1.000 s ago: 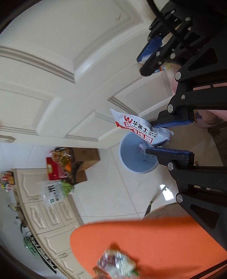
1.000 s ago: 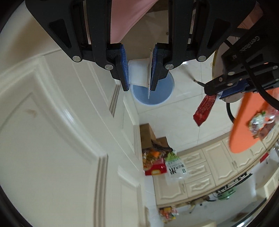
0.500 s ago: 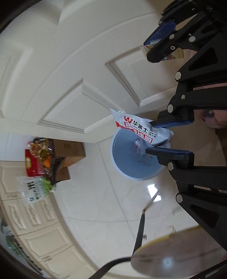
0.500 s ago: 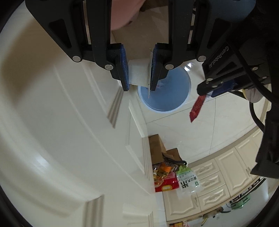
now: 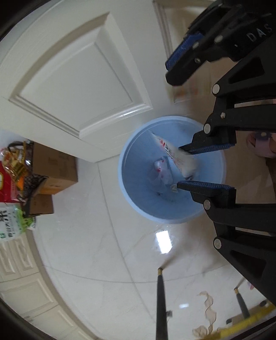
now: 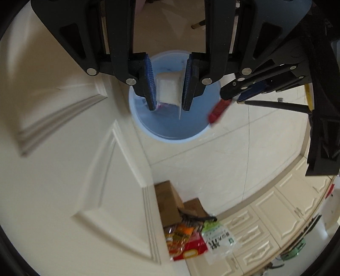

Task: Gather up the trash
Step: 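Carry the wrapper in the left tool while the right tool carries the cup to the bucket, then open both tools to drop the wrapper and cup into the bucket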

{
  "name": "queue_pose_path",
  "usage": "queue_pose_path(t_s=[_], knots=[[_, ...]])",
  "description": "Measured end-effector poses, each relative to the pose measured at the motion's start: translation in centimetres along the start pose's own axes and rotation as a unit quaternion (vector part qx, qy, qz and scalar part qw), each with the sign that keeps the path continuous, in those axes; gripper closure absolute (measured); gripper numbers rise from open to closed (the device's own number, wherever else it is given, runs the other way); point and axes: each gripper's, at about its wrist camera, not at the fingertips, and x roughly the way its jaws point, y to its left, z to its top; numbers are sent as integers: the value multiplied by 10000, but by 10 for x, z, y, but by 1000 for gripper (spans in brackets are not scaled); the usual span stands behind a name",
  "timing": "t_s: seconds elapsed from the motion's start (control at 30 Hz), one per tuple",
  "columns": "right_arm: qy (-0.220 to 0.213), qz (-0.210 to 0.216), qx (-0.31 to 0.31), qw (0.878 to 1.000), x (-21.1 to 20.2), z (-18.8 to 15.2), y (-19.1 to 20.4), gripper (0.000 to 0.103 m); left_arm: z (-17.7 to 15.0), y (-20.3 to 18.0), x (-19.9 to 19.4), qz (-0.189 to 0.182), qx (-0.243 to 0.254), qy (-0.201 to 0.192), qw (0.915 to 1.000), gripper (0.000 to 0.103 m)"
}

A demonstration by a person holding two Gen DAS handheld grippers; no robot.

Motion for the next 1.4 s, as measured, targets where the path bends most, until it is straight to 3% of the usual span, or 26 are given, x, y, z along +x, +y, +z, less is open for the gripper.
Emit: queue_pose_path(t_s=[0.1, 0.2, 0.23, 0.37, 0.53, 0.63, 0.7, 0.77, 0.9, 1.0, 1.17, 1.3, 1.37, 1.4], knots=[[28, -139, -97, 9999, 5, -2, 3, 59, 9, 11, 17, -148, -223, 199, 9994, 78], [-85, -265, -124, 9995, 2, -4, 1, 45, 15, 21, 28, -57, -342, 237, 9991, 65], [-124, -270, -114, 9995, -1, -5, 1, 42, 16, 23, 29, -49, -386, 244, 9989, 61], [-300, -431, -26, 9986, -7, -3, 1, 36, 12, 28, 24, -237, -593, 266, 9976, 60], [-479, -291, 357, 9978, -16, -4, -5, 36, 2, 30, 13, -347, -916, 231, 9949, 60], [-574, -259, 771, 9950, -23, -8, -13, 36, -11, 23, -3, -503, -758, 240, 9956, 62], [-680, -274, 977, 9925, -29, -12, -14, 38, -21, 12, -20, -367, -545, 174, 9977, 61], [-771, -351, 1153, 9897, -36, -15, -16, 50, -28, 10, -28, -163, -592, 0, 9981, 61], [-651, -99, 1336, 9889, -45, -22, -20, 51, -42, 7, -44, 174, -614, -241, 9977, 60], [-916, -272, 1374, 9859, -62, -30, -16, 51, -55, 2, -53, -108, -613, -75, 9980, 61], [-1150, -340, 1663, 9788, -96, -48, -16, 50, -87, -2, -92, -536, -722, -119, 9959, 61], [-1331, -133, 1976, 9711, -128, -69, -19, 51, -108, -9, -136, -558, -562, -310, 9964, 62], [-1402, 22, 2046, 9688, -148, -78, -19, 57, -125, -20, -163, -374, -291, -473, 9978, 62], [-1428, -10, 1975, 9698, -159, -81, -16, 70, -133, -30, -171, -274, -106, -545, 9981, 62]])
